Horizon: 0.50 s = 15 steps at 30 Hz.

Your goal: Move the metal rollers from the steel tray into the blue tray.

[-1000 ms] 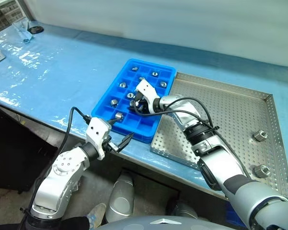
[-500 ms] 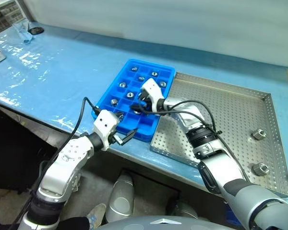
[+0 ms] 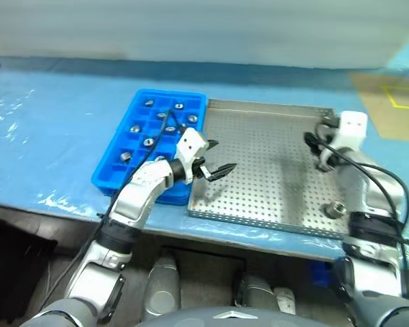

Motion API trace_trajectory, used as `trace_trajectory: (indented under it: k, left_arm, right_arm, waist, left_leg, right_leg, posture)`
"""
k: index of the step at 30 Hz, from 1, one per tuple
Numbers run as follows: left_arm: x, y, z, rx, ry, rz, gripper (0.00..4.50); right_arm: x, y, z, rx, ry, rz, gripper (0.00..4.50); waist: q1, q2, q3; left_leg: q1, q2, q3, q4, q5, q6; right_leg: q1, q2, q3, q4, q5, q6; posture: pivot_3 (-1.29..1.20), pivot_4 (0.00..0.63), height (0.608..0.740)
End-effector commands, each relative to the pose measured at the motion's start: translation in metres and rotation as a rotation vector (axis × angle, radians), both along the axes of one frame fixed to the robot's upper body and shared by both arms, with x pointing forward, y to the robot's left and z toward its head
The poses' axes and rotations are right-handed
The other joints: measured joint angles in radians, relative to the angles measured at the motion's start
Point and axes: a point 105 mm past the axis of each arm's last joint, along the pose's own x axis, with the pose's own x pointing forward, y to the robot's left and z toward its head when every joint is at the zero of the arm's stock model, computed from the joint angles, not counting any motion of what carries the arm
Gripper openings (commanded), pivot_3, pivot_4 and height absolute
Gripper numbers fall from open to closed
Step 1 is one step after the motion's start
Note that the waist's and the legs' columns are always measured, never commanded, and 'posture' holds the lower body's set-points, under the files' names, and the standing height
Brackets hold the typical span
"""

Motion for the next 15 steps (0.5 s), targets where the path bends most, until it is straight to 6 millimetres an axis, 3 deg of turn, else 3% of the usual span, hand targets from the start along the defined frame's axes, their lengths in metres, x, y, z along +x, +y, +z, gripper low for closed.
trace_trajectory:
  k: [1, 4, 15]
  left_arm:
    - [-0.002, -0.013, 0.010, 0.007, -0.069, -0.082, 4.39]
    - [-0.001, -0.021, 0.016, 0.000, -0.085, -0.117, 4.39]
    - [-0.001, -0.024, 0.017, -0.006, -0.095, -0.135, 4.39]
  right_arm:
    - [-0.015, -0.015, 0.009, -0.024, 0.010, -0.054, 3.11]
    - [-0.019, -0.016, 0.004, 0.018, 0.040, -0.049, 3.11]
    - [-0.013, 0.012, 0.021, -0.040, -0.059, 0.089, 3.11]
  waist:
    - [-0.039, 0.000, 0.000]
    - [-0.077, 0.001, 0.000]
    - [-0.076, 0.001, 0.000]
  left_leg:
    - [0.000, 0.000, 0.001, 0.000, 0.000, 0.001]
    - [0.002, 0.000, 0.002, -0.001, -0.001, 0.001]
    - [0.004, -0.005, 0.003, 0.003, -0.003, 0.011]
  right_leg:
    - [0.000, 0.000, -0.001, -0.001, 0.000, 0.000]
    - [0.000, 0.001, 0.000, -0.001, -0.001, -0.002]
    - [0.004, -0.004, 0.000, -0.002, 0.000, -0.004]
  posture:
    - [-0.04, 0.150, 0.740]
    - [-0.06, 0.150, 0.740]
    - [-0.06, 0.150, 0.740]
